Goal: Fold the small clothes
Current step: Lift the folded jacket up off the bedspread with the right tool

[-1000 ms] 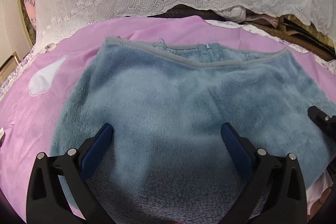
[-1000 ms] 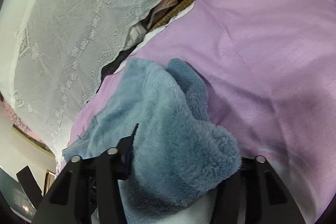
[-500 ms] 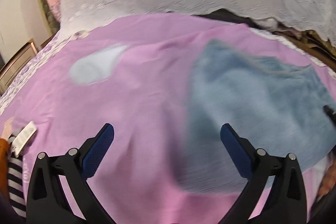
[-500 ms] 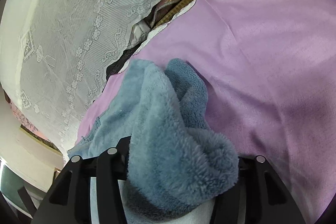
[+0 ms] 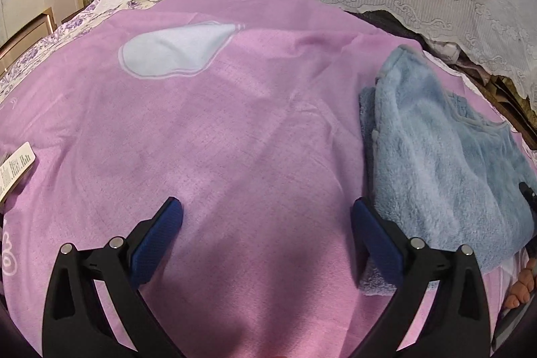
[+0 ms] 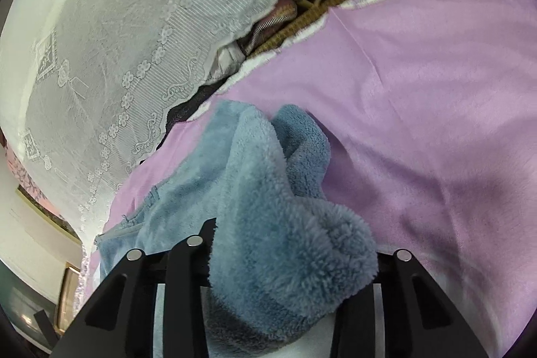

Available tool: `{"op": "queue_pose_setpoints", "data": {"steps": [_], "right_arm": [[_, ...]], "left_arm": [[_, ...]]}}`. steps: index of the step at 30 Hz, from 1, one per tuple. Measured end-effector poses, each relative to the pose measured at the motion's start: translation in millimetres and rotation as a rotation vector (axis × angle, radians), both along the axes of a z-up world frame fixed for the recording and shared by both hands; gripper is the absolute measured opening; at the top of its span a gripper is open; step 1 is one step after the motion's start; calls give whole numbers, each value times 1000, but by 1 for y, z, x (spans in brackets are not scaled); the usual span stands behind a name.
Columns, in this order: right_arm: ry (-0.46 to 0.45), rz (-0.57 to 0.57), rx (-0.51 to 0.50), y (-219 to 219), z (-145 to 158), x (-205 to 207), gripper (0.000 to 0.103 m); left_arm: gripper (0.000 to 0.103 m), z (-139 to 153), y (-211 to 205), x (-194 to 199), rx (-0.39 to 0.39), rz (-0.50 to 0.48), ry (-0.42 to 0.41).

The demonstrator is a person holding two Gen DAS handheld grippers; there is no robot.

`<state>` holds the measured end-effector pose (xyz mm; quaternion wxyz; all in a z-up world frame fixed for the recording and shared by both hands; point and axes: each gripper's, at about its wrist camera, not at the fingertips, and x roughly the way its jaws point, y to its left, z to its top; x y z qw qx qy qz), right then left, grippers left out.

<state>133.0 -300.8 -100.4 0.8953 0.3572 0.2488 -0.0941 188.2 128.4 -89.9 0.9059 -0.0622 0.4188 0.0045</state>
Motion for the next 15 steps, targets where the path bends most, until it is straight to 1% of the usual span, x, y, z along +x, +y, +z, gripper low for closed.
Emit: {"op": "queue_pose_setpoints", "data": {"steps": [7, 10, 15], "right_arm": [[-57, 0, -81, 22, 36, -4, 34], [-80, 31, -164, 45, 58, -1, 34], [-109, 85, -279, 86, 85, 3, 34]], "left_arm": [[99, 1, 3, 1, -28, -3, -1], [99, 2, 3, 0, -27, -3, -4], [99, 2, 7, 1, -47, 4, -5]]}}
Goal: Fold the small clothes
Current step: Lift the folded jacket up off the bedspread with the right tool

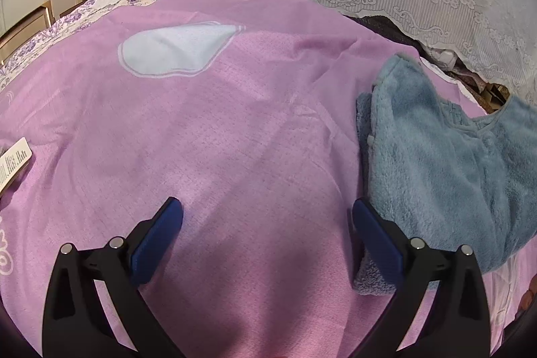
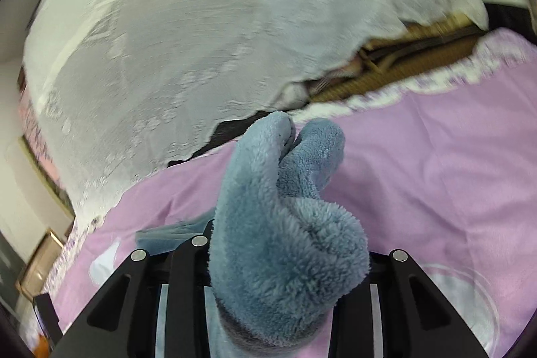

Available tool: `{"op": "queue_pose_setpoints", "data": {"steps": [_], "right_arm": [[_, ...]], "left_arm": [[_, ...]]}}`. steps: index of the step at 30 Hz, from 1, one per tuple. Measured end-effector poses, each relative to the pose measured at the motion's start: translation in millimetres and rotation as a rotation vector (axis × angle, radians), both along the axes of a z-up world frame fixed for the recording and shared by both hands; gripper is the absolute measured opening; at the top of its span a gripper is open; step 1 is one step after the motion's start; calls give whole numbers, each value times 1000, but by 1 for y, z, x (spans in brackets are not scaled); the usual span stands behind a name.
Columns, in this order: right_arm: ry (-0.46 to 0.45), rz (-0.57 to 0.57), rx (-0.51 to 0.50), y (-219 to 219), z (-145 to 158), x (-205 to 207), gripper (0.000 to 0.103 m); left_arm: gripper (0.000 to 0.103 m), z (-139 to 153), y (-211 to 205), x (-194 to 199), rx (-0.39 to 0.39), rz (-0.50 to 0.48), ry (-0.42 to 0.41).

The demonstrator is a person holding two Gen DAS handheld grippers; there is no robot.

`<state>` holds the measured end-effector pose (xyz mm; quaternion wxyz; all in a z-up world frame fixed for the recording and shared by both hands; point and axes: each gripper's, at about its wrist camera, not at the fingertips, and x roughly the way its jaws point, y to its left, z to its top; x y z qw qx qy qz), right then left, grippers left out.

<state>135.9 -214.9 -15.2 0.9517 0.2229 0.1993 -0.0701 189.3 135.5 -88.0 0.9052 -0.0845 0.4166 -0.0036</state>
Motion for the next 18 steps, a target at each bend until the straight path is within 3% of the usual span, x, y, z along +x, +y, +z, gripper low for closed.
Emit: {"op": "queue_pose_setpoints", "data": {"steps": [9, 18], "right_arm": [[-1, 95, -141, 71, 20, 9, 33], [31, 204, -324, 155, 1, 19, 32]], "left_arm": [[99, 0, 15, 2, -67, 43, 3], [99, 0, 19, 5, -86, 58, 9]]}}
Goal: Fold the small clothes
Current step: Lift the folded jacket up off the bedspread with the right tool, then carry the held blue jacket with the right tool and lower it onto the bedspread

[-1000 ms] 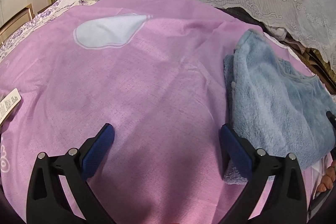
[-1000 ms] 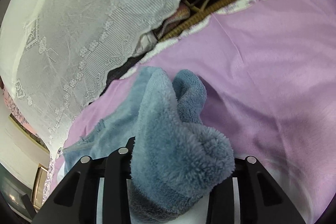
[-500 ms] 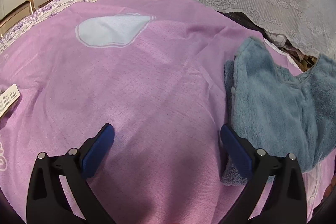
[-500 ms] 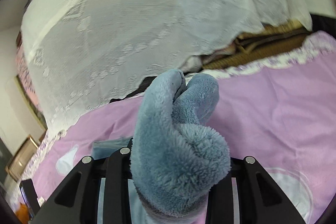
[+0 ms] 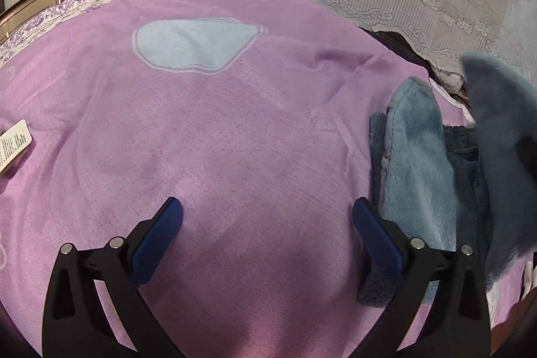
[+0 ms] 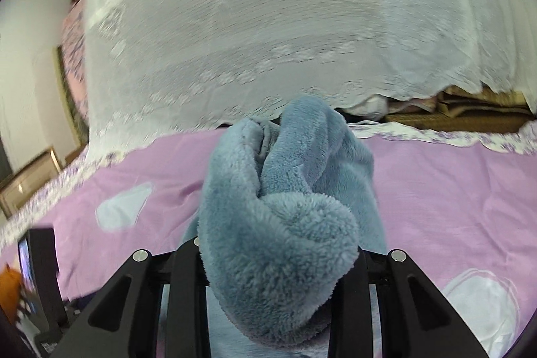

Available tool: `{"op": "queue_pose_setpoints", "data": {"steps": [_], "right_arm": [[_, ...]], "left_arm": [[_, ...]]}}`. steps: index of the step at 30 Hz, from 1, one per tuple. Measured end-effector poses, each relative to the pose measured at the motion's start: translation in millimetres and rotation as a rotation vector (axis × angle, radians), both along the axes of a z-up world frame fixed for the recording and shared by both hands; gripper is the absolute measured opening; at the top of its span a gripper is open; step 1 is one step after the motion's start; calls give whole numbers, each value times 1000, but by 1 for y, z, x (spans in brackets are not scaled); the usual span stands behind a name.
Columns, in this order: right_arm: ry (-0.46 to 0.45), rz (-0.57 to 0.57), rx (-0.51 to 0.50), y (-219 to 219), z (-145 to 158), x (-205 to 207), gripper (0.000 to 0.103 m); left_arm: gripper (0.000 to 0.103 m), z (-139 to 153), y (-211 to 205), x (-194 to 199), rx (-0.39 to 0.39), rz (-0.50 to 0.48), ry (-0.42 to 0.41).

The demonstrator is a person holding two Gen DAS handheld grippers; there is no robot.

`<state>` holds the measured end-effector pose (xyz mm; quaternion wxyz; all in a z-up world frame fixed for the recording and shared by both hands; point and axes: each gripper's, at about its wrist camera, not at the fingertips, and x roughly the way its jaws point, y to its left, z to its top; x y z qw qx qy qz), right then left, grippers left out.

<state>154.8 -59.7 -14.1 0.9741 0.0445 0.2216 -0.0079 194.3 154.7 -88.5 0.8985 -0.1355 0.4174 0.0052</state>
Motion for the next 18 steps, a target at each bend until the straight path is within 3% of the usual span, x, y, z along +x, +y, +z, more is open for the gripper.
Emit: {"op": "queue_pose_setpoints", "data": {"steps": [10, 13, 16, 18], "right_arm": [[107, 68, -283, 54, -52, 12, 33], [125, 113, -329, 62, -53, 12, 43], [133, 196, -365, 69, -50, 4, 65], [123, 230, -419, 74, -49, -5, 66]], "left_arm": [[99, -4, 8, 5, 1, 38, 26], [98, -5, 10, 6, 8, 53, 33], [98, -6, 14, 6, -4, 63, 39], [98, -6, 16, 6, -7, 67, 38]]}}
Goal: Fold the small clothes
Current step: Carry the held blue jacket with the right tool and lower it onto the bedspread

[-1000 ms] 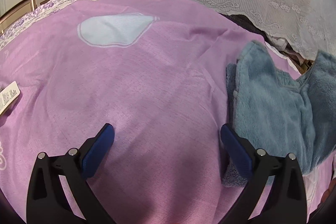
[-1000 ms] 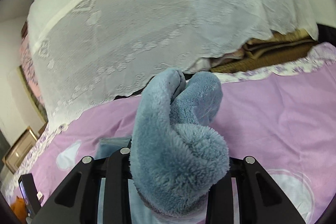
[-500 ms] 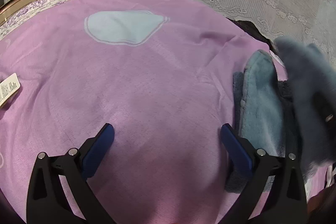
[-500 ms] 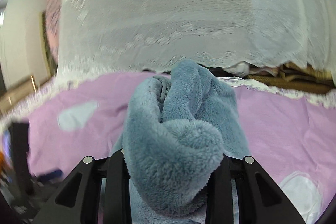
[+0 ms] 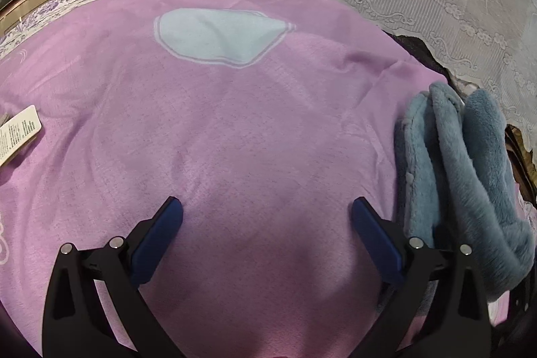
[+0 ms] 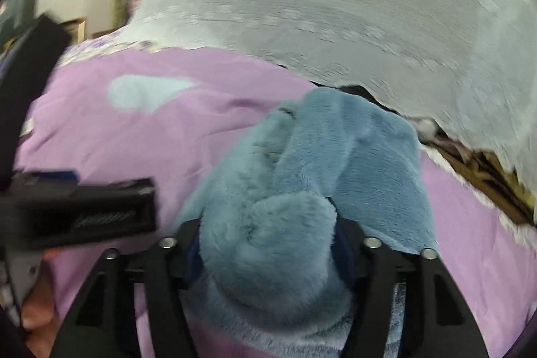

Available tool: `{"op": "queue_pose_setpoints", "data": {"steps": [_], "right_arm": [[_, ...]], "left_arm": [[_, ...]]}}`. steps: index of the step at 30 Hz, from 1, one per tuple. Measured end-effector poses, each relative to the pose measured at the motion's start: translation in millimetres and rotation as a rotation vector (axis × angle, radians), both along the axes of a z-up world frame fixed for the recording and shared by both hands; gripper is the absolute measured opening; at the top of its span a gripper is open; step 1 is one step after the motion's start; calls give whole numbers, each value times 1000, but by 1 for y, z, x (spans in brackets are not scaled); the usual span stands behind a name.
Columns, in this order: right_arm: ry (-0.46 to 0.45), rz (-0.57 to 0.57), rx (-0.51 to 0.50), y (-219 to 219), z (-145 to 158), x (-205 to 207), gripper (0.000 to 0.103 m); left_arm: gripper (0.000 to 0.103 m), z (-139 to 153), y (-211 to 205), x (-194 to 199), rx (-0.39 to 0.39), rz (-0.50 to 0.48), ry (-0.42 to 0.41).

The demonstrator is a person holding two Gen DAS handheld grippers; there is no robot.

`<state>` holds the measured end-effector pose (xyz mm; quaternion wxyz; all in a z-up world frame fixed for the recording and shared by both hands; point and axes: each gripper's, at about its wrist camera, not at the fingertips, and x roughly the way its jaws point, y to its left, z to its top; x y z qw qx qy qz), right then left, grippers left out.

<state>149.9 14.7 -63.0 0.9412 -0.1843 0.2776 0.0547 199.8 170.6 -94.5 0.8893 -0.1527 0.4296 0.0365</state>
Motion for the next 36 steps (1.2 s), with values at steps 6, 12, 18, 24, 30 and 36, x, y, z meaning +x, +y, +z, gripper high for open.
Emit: {"op": "queue_pose_setpoints", "data": {"steps": [6, 12, 18, 24, 30, 36], "right_arm": [[-44, 130, 32, -14, 23, -38, 66], [-194, 97, 260, -71, 72, -61, 65], [-37, -117, 423, -108, 57, -2, 35], [36, 2, 221, -44, -4, 0, 33], [71, 27, 306, -58, -2, 0, 32], [97, 86, 351, -74, 5, 4, 31]], "left_arm": [[98, 0, 1, -2, -1, -4, -3], [98, 1, 4, -2, -8, -3, -11], [98, 3, 3, -4, -20, -3, -21], [98, 15, 6, -11, -44, -2, -71], [98, 23, -19, -16, -46, -106, -86], [99, 4, -34, -5, 42, -132, -18]]}}
